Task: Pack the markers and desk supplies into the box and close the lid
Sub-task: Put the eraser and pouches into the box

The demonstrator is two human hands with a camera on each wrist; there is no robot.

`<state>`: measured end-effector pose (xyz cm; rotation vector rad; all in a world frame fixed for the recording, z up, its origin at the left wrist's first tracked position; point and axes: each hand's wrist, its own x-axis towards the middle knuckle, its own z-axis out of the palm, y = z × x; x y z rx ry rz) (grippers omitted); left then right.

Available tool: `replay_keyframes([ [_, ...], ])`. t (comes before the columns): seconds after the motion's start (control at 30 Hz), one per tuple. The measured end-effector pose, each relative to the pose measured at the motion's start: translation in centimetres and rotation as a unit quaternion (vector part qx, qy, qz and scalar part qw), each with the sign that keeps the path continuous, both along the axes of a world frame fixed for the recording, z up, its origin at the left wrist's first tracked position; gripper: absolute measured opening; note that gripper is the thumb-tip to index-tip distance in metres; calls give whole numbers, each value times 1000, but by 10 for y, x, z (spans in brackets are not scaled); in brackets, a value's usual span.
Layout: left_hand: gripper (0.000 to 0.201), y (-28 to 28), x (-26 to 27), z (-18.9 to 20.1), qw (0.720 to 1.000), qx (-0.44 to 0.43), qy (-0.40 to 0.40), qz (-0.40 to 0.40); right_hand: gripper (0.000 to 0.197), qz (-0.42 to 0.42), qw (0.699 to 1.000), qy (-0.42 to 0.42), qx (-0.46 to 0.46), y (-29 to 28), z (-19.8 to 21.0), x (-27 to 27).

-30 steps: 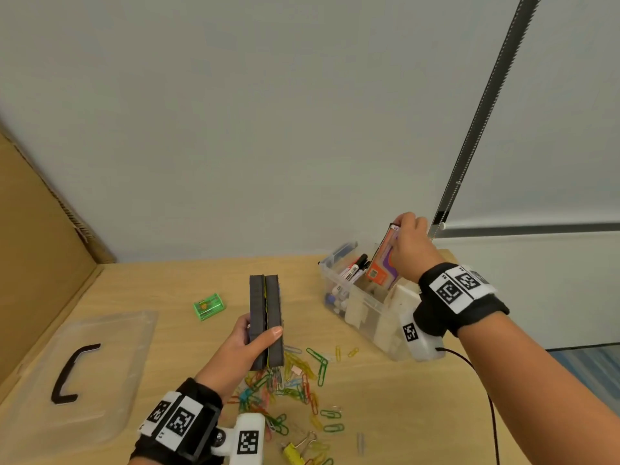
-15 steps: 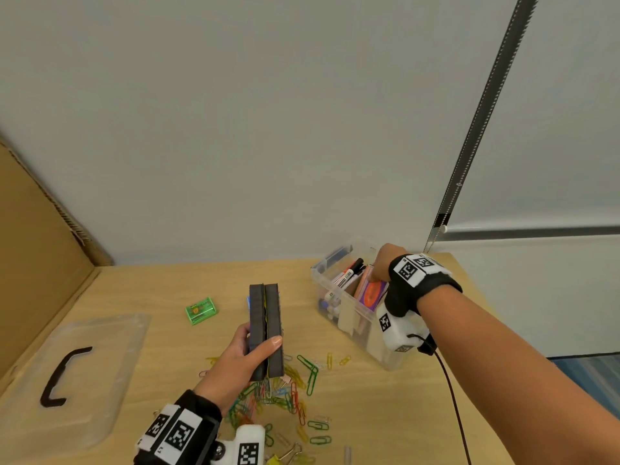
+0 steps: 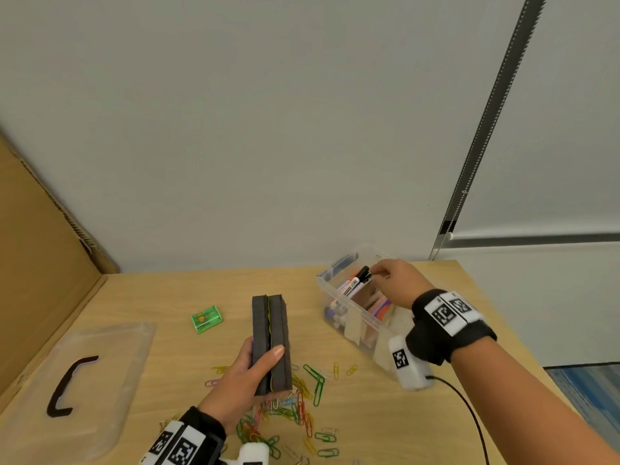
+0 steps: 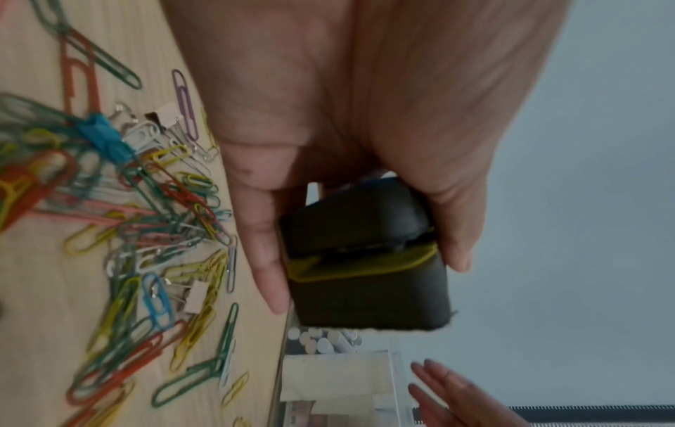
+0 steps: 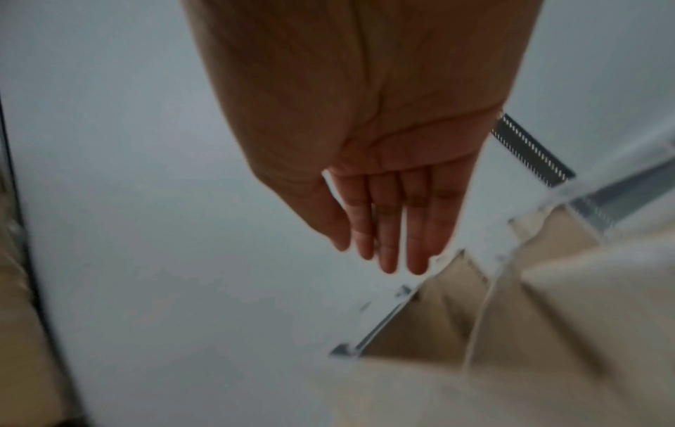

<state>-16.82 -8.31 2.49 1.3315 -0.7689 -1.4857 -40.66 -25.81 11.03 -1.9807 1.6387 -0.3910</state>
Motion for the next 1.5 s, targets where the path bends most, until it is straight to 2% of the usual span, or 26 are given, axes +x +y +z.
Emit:
replay_keyframes([
  [0.07, 43, -2, -7, 6, 1000, -1, 7, -20, 23, 28, 996, -88, -2, 19, -1, 2],
  [0.1, 39, -4, -11, 9, 999, -10, -6, -30, 23, 50, 992, -118, 5, 27, -1, 6],
  [0.13, 43, -6, -15, 11, 998, -29, -21, -42, 24, 69, 987, -144, 27, 37, 0, 11],
  [0.17, 55, -8, -18, 13, 997, -52, -35, -49, 29, 86, 979, -177, 62, 45, 1, 17],
  [0.23, 85, -11, -23, 14, 993, -80, -62, -59, 48, 115, 951, -238, 162, 59, 0, 28],
  [0.27, 91, -12, -24, 13, 992, -85, -72, -58, 55, 132, 933, -262, 208, 65, -1, 33],
  [0.37, 89, -13, -24, 12, 988, -105, -96, -65, 55, 165, 891, -315, 284, 77, -3, 44],
  [0.53, 92, -6, -12, 8, 989, -114, -83, -35, 40, 156, 871, -341, 318, 73, 1, 43],
  [0.57, 92, -5, -8, 8, 990, -115, -82, -22, 39, 160, 876, -329, 315, 70, 3, 41],
  [0.63, 87, -3, -3, 9, 990, -118, -81, 6, 39, 169, 916, -267, 249, 64, 11, 34],
  [0.7, 75, -2, 2, 11, 988, -122, -91, 25, 41, 156, 969, -167, 96, 54, 25, 26],
  [0.73, 69, -1, 4, 11, 987, -121, -96, 34, 42, 137, 983, -125, 12, 49, 32, 21],
  [0.8, 67, 1, 6, 9, 988, -114, -97, 50, 41, 75, 985, -107, -115, 40, 46, 12],
  [0.87, 80, 2, 7, 8, 988, -106, -102, 56, 39, 39, 975, -124, -179, 30, 52, 3],
  [0.93, 91, 2, 7, 4, 988, -102, -103, 56, 39, 37, 976, -100, -190, 24, 51, -4],
  [1.07, 77, 3, 5, 1, 990, -96, -90, 56, 36, 71, 985, 0, -157, 19, 41, -10],
  [1.17, 95, 3, 6, -1, 989, -90, -101, 52, 36, 82, 987, 12, -136, 16, 43, -13],
  [1.23, 86, 4, 5, -1, 991, -82, -97, 48, 35, 85, 988, 14, -130, 15, 48, -14],
  [1.3, 63, 4, 5, 0, 991, -75, -92, 53, 33, 91, 987, 28, -127, 16, 53, -13],
  [1.33, 58, 4, 5, 1, 992, -74, -91, 55, 32, 96, 988, 39, -116, 16, 55, -12],
  [1.43, 63, 4, 5, 2, 991, -72, -98, 52, 34, 94, 991, 83, -55, 13, 50, -6],
  [1.5, 46, 4, 3, 3, 991, -72, -103, 51, 31, 69, 993, 95, -29, 5, 43, -3],
])
